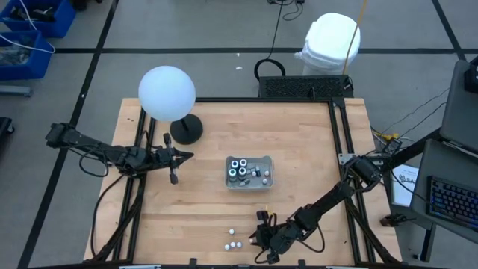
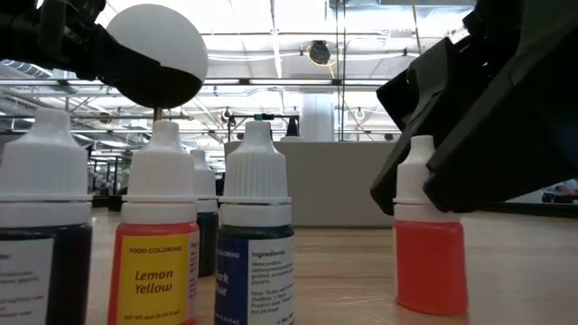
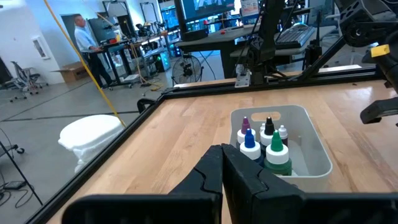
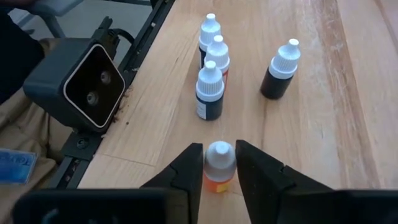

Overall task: Pick & Place food coloring
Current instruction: Put the small yellow food coloring bottle into the gray bin

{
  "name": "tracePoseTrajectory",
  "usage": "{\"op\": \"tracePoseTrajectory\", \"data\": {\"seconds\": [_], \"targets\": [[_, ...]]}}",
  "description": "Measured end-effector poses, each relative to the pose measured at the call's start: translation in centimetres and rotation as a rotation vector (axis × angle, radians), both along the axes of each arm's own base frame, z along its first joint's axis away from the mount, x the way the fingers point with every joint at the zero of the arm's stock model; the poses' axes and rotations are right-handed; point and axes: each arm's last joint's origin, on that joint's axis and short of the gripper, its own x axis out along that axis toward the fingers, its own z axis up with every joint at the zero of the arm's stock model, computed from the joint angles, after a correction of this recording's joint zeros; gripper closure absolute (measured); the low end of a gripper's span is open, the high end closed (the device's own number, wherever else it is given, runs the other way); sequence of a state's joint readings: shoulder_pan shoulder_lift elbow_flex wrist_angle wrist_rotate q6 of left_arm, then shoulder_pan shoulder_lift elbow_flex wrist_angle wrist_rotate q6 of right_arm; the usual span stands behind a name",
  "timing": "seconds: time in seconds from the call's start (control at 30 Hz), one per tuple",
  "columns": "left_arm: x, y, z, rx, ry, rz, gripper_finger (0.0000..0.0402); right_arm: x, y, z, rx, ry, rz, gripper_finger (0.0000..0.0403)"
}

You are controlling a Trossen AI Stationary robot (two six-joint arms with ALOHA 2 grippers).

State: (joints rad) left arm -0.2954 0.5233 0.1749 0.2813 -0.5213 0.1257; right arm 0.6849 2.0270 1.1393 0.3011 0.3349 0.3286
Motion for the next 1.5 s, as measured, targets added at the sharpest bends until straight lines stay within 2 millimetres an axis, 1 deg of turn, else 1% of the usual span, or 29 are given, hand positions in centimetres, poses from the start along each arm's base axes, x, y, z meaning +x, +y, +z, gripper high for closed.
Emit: {"op": "tracePoseTrajectory", "data": {"seconds": [0.17,0.23,0.37,0.47,0.53,0.6,0.63,0.7,0.73,0.8,0.9,1.0,1.07,1.17,1.27,1.33,1.5], "targets": [[0.0,0.0,0.0,0.000,0.000,0.000,0.0392,0.0,-0.1,0.3,-0.034,-0.012,0.026,0.0350],[0.0,0.0,0.0,0.000,0.000,0.000,0.0392,-0.1,-0.2,1.2,-0.048,-0.032,0.043,0.0357],[0.0,0.0,0.0,0.001,0.000,0.000,0.0392,-0.5,-1.4,5.1,-0.058,-0.067,0.035,0.0357],[0.0,0.0,0.0,0.009,0.002,0.000,0.0392,-1.3,-2.9,8.2,-0.137,-0.100,-0.038,0.0356],[0.0,0.0,0.0,0.010,0.003,0.000,0.0391,-2.1,-4.3,10.7,-0.196,-0.143,-0.122,0.0351],[0.0,0.0,0.0,0.012,0.003,0.000,0.0392,-2.8,-6.1,12.9,-0.252,-0.171,-0.228,0.0351],[0.0,0.0,0.0,0.016,0.004,0.000,0.0391,-3.1,-7.2,13.8,-0.277,-0.170,-0.271,0.0352],[0.0,0.0,0.0,0.023,0.006,-0.001,0.0392,-3.7,-9.2,14.8,-0.320,-0.138,-0.319,0.0354],[0.0,0.0,0.0,0.024,0.006,-0.001,0.0391,-3.9,-10.2,14.9,-0.332,-0.116,-0.329,0.0355],[0.0,0.0,0.0,0.026,0.007,-0.001,0.0392,-4.0,-12.2,14.6,-0.337,-0.080,-0.348,0.0354],[0.0,0.0,0.0,0.030,0.009,-0.001,0.0392,-3.7,-14.7,13.0,-0.319,-0.048,-0.389,0.0353],[0.0,0.0,-0.1,0.037,0.020,0.000,0.0391,-3.4,-16.4,11.2,-0.273,-0.062,-0.398,0.0353],[0.0,0.0,-0.2,0.035,0.026,0.001,0.0392,-3.4,-17.1,10.0,-0.253,-0.070,-0.400,0.0353],[0.0,0.0,-0.2,0.051,0.030,0.000,0.0392,-4.0,-17.8,8.3,-0.255,-0.041,-0.400,0.0352],[0.0,0.0,-0.2,0.086,0.041,-0.002,0.0392,-4.6,-18.5,7.1,-0.260,-0.005,-0.419,0.0352],[0.0,0.0,-0.2,0.098,0.044,-0.003,0.0392,-4.7,-18.7,6.8,-0.265,0.005,-0.418,0.0352],[0.0,0.0,-0.2,0.120,0.049,-0.004,0.0392,-4.2,-19.5,7.1,-0.253,-0.022,-0.396,0.0351]]}}
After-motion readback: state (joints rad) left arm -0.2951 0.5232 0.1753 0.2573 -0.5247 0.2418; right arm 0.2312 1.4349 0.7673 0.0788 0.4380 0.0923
